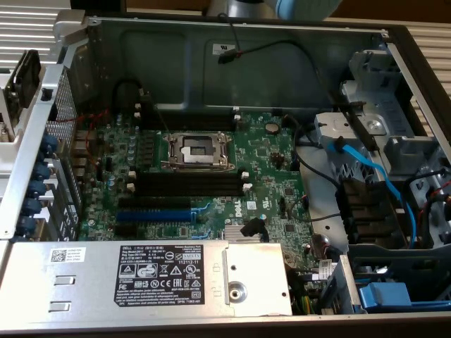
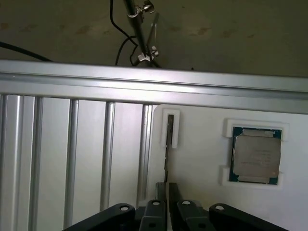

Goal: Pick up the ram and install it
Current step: 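Pick up the ram and move it above insertion slot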

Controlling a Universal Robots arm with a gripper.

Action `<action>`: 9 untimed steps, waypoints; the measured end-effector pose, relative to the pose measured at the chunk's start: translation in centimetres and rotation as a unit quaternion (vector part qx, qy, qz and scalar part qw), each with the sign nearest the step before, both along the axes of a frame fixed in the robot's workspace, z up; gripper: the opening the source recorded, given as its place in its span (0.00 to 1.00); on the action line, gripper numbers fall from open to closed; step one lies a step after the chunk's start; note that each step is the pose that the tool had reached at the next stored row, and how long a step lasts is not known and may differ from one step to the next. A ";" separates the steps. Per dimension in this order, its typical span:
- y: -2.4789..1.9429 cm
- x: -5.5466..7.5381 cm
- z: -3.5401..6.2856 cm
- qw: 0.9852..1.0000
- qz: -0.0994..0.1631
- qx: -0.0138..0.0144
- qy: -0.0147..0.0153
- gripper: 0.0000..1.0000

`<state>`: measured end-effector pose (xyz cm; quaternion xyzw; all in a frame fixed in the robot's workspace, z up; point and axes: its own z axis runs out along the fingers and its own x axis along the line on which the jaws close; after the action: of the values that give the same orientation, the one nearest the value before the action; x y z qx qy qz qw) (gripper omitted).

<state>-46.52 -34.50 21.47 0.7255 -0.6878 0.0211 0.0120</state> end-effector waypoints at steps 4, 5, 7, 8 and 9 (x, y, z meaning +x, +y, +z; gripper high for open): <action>0.00 0.0 0.00 1.000 0.000 0.000 0.000 0.31; 0.00 0.0 0.00 1.000 0.000 0.000 0.000 0.31; 0.01 0.0 -0.07 1.000 0.000 -0.001 0.000 0.31; 0.01 0.0 -0.13 1.000 0.000 -0.001 0.000 0.31; 0.02 0.1 -0.23 1.000 0.000 -0.001 0.000 0.31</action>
<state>-46.47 -34.48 21.24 0.7255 -0.6878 0.0219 0.0129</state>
